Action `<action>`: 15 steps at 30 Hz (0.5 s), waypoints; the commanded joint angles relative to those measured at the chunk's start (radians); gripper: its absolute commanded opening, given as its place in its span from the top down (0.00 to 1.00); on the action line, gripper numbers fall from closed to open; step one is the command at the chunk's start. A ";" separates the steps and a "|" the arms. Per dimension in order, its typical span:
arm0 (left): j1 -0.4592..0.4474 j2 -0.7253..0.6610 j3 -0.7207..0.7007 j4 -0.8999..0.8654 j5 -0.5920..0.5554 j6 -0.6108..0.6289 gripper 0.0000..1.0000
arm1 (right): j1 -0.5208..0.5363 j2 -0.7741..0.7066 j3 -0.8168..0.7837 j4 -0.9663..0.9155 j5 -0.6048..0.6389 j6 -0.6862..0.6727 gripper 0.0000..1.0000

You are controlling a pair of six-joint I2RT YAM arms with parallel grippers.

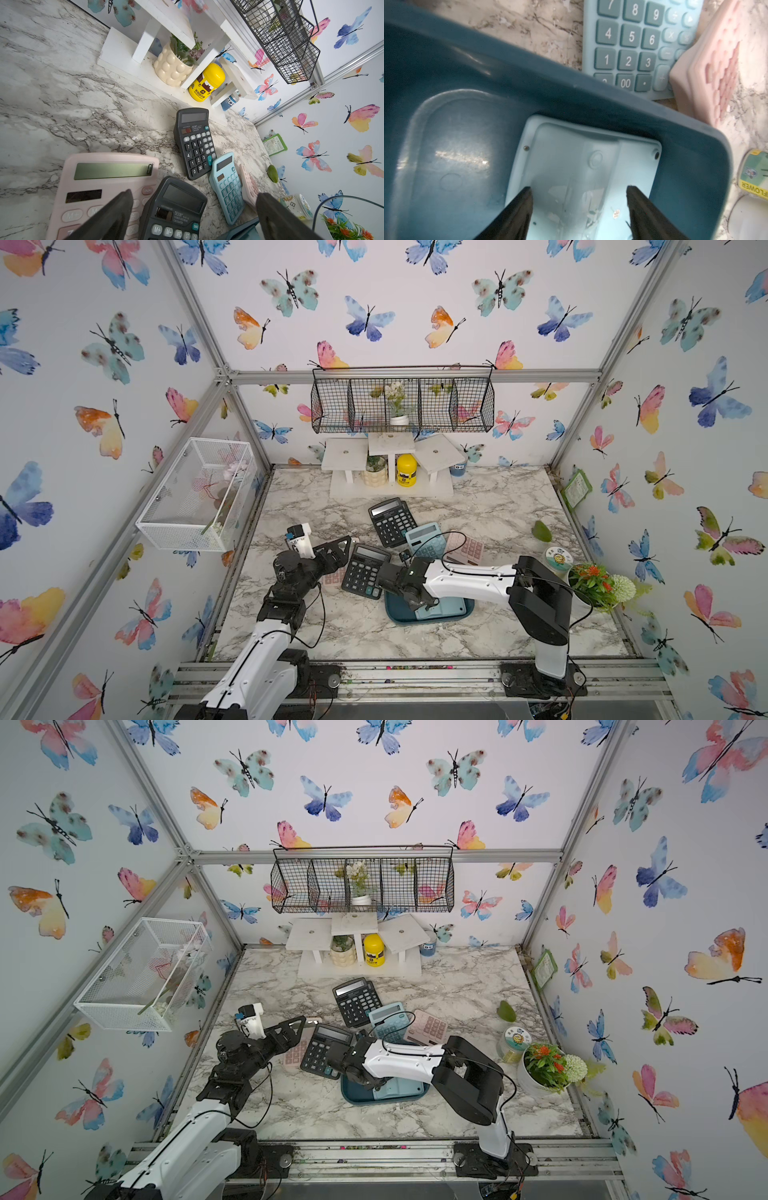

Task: Put the calculator in the storage box
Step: Place the calculator in the storage box.

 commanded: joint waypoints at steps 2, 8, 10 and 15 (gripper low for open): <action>-0.004 0.001 0.006 0.008 -0.029 0.008 0.01 | -0.007 -0.103 -0.018 0.068 -0.049 -0.073 0.26; -0.004 0.004 0.017 -0.052 -0.109 0.018 0.01 | -0.007 -0.192 -0.008 0.233 -0.129 -0.191 0.25; -0.005 0.031 0.033 -0.097 -0.170 0.014 0.01 | -0.039 -0.189 0.006 0.261 -0.167 -0.228 0.25; -0.003 0.179 0.101 -0.132 -0.128 0.026 0.01 | -0.093 -0.186 0.018 0.346 -0.301 -0.281 0.25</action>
